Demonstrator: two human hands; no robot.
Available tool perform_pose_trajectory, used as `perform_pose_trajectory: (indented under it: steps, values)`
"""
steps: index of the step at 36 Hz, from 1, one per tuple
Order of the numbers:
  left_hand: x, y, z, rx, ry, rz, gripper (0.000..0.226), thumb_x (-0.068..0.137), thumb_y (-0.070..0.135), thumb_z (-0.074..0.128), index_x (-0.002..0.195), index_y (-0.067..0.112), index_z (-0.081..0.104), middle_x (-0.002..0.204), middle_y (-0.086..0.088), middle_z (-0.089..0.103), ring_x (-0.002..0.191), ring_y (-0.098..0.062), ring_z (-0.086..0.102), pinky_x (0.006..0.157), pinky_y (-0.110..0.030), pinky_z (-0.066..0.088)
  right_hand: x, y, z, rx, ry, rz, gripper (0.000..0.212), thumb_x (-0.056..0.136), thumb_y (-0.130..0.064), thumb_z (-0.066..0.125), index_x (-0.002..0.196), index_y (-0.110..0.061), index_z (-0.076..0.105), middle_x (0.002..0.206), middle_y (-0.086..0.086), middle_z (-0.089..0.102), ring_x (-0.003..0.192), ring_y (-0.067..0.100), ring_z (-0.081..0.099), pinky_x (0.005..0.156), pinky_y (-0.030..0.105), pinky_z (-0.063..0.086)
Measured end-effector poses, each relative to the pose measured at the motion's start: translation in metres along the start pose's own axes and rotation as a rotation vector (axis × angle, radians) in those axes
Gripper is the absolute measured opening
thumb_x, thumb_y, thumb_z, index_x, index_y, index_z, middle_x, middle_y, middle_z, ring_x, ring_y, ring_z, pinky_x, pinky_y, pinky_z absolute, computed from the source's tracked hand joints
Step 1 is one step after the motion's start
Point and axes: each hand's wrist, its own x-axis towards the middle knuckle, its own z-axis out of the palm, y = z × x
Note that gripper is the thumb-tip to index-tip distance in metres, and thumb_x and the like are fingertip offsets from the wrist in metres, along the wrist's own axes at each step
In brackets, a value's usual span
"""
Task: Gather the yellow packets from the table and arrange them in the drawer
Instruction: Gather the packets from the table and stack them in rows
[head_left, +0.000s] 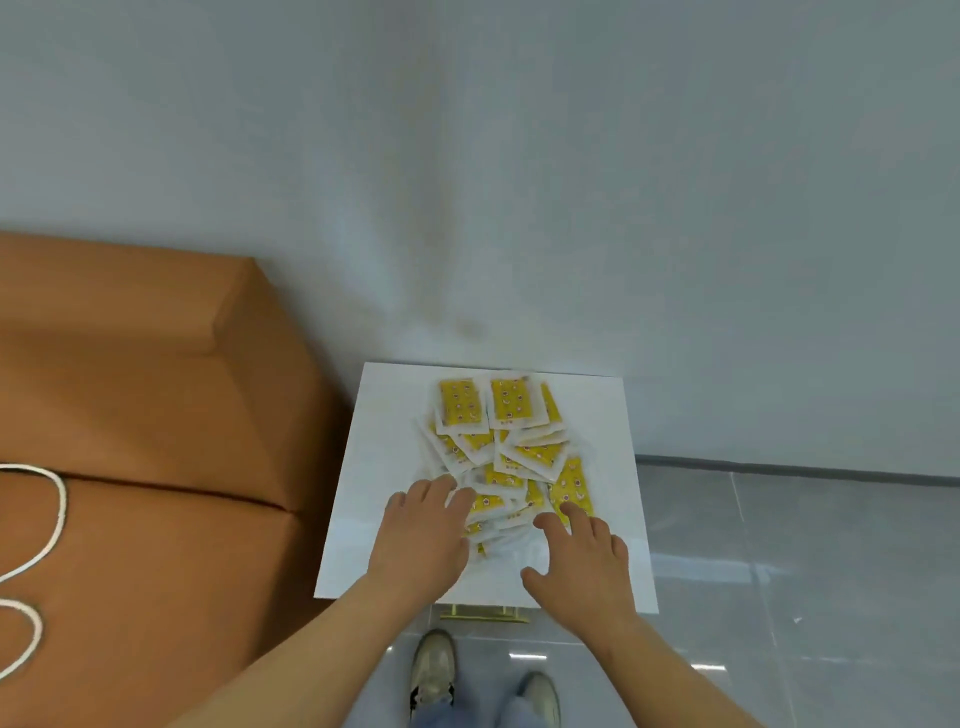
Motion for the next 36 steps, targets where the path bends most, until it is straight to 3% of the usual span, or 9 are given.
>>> perform_pose_trajectory:
  steps: [2, 6, 13, 21, 23, 25, 27, 31, 36]
  values:
    - [0.020, -0.006, 0.009, -0.039, -0.023, 0.006, 0.057, 0.096, 0.027, 0.043, 0.147, 0.022, 0.019, 0.155, -0.002, 0.014, 0.137, -0.023, 0.026, 0.104, -0.032, 0.032, 0.022, 0.002, 0.001, 0.018, -0.002, 0.004, 0.057, 0.090, -0.041, 0.048, 0.142, -0.030, 0.028, 0.155, -0.002, 0.015, 0.140, 0.022, 0.019, 0.111, 0.033, 0.020]
    - [0.048, -0.014, 0.028, -0.099, -0.058, -0.032, 0.068, 0.095, 0.034, 0.045, 0.150, 0.027, 0.005, 0.158, 0.001, -0.008, 0.143, -0.021, 0.009, 0.110, -0.031, 0.026, 0.066, 0.006, 0.009, 0.032, -0.017, -0.010, 0.059, 0.089, -0.041, 0.048, 0.143, -0.030, 0.027, 0.154, -0.001, 0.016, 0.139, 0.022, 0.021, 0.109, 0.031, 0.023]
    - [0.095, -0.020, 0.067, -0.063, -0.151, -0.080, 0.095, 0.082, 0.065, 0.050, 0.147, 0.036, -0.013, 0.151, 0.001, -0.034, 0.138, -0.031, -0.031, 0.115, -0.052, -0.004, 0.128, 0.015, 0.027, 0.013, -0.037, -0.039, 0.086, 0.083, -0.052, 0.058, 0.148, -0.038, 0.003, 0.158, -0.001, -0.015, 0.145, 0.030, -0.009, 0.116, 0.046, 0.009]
    - [0.128, -0.033, 0.111, -0.096, -0.211, -0.103, 0.114, 0.070, 0.072, 0.057, 0.125, 0.044, -0.039, 0.129, 0.006, -0.056, 0.122, -0.026, -0.042, 0.112, -0.058, -0.003, 0.179, 0.026, 0.049, -0.067, -0.117, -0.074, 0.114, 0.067, -0.069, 0.064, 0.144, -0.045, -0.017, 0.153, -0.001, -0.032, 0.140, 0.038, -0.025, 0.109, 0.066, 0.003]
    - [0.133, -0.038, 0.118, -0.104, -0.142, -0.086, 0.121, 0.064, 0.074, 0.061, 0.127, 0.044, -0.037, 0.137, 0.003, -0.050, 0.131, -0.033, -0.032, 0.111, -0.061, 0.005, 0.185, 0.027, 0.051, -0.087, -0.104, -0.090, 0.115, 0.067, -0.071, 0.063, 0.142, -0.045, -0.021, 0.153, -0.002, -0.032, 0.140, 0.037, -0.025, 0.107, 0.068, 0.003]
    - [0.136, -0.041, 0.122, -0.064, -0.042, -0.045, 0.129, 0.048, 0.079, 0.066, 0.143, 0.036, -0.010, 0.156, -0.007, -0.012, 0.137, -0.049, 0.011, 0.099, -0.068, 0.027, 0.188, 0.028, 0.049, -0.108, -0.092, -0.098, 0.114, 0.067, -0.072, 0.061, 0.142, -0.045, -0.021, 0.154, -0.002, -0.029, 0.142, 0.037, -0.022, 0.107, 0.068, 0.003]
    - [0.137, -0.045, 0.130, -0.048, 0.017, -0.045, 0.127, 0.043, 0.079, 0.068, 0.146, 0.027, 0.016, 0.150, -0.012, 0.020, 0.124, -0.052, 0.042, 0.084, -0.067, 0.040, 0.189, 0.030, 0.051, -0.115, -0.063, -0.102, 0.111, 0.067, -0.074, 0.059, 0.144, -0.045, -0.016, 0.156, -0.002, -0.022, 0.144, 0.037, -0.015, 0.108, 0.067, 0.006]
    - [0.134, -0.041, 0.127, -0.034, 0.159, -0.063, 0.080, 0.070, 0.075, 0.041, 0.136, 0.029, 0.037, 0.141, -0.010, 0.034, 0.116, -0.048, 0.053, 0.081, -0.063, 0.045, 0.187, 0.032, 0.060, -0.150, 0.143, -0.158, 0.103, 0.045, -0.070, 0.076, 0.134, -0.035, 0.039, 0.140, 0.009, 0.050, 0.121, 0.046, 0.050, 0.084, 0.069, 0.041]
    - [0.138, -0.034, 0.119, -0.090, 0.164, -0.114, 0.090, 0.040, 0.039, 0.091, 0.121, 0.028, 0.051, 0.121, -0.015, 0.060, 0.104, -0.047, 0.061, 0.081, -0.062, 0.046, 0.185, 0.034, 0.072, -0.050, 0.332, -0.215, 0.087, 0.040, -0.046, 0.090, 0.116, -0.033, 0.051, 0.120, 0.009, 0.064, 0.108, 0.045, 0.059, 0.079, 0.069, 0.042]
